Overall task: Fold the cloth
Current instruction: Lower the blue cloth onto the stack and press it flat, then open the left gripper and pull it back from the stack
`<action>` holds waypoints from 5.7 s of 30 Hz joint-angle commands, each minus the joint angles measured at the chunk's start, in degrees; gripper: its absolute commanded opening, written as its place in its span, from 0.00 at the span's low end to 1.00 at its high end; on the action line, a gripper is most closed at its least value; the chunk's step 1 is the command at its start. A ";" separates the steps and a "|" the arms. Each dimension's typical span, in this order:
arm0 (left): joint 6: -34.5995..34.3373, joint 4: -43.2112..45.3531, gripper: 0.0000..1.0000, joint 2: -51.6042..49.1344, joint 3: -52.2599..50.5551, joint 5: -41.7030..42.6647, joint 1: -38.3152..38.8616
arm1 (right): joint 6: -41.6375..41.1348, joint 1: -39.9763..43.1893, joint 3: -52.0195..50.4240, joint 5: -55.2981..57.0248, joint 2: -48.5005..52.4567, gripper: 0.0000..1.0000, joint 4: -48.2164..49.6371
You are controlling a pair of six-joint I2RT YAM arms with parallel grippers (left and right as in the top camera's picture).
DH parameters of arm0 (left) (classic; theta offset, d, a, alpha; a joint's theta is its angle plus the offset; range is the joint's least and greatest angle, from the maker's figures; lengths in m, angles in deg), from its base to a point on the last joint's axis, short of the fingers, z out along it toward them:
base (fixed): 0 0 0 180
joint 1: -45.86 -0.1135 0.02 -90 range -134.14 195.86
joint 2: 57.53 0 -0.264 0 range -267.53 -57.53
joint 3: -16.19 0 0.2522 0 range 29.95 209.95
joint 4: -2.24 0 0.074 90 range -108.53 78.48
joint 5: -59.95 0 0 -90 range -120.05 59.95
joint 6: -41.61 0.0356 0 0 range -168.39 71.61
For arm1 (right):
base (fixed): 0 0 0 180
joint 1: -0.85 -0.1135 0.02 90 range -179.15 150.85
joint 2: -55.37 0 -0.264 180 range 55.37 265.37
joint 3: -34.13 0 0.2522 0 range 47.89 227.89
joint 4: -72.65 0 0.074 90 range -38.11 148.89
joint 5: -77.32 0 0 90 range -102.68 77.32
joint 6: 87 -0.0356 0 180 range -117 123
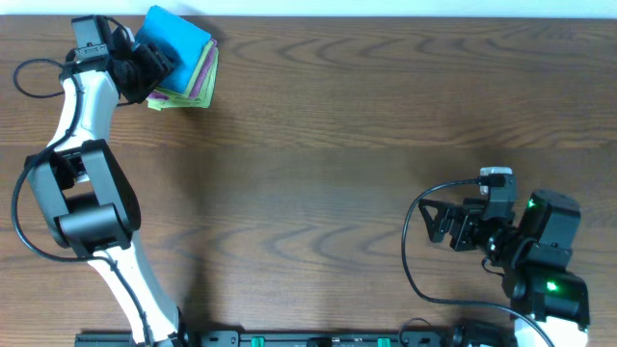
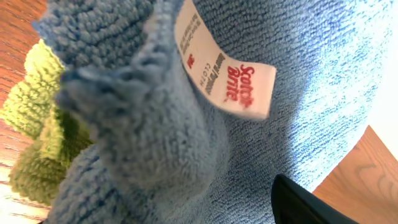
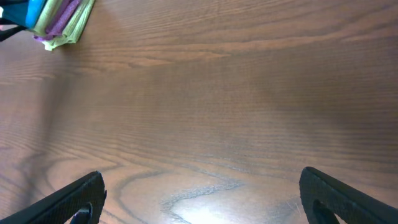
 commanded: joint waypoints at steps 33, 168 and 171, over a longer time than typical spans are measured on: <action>1.64 3.04 0.06 12.15 0.52 2.54 0.35 | -0.57 0.46 -0.28 -1.03 -0.15 0.99 -0.04; 16.41 -36.41 0.96 44.92 -6.86 -17.73 7.37 | -0.59 0.46 -0.28 -1.03 -0.13 0.99 -0.04; 16.44 -28.76 0.96 51.84 -17.81 -17.75 7.78 | -0.57 0.46 -0.28 -1.03 -0.15 0.99 -0.04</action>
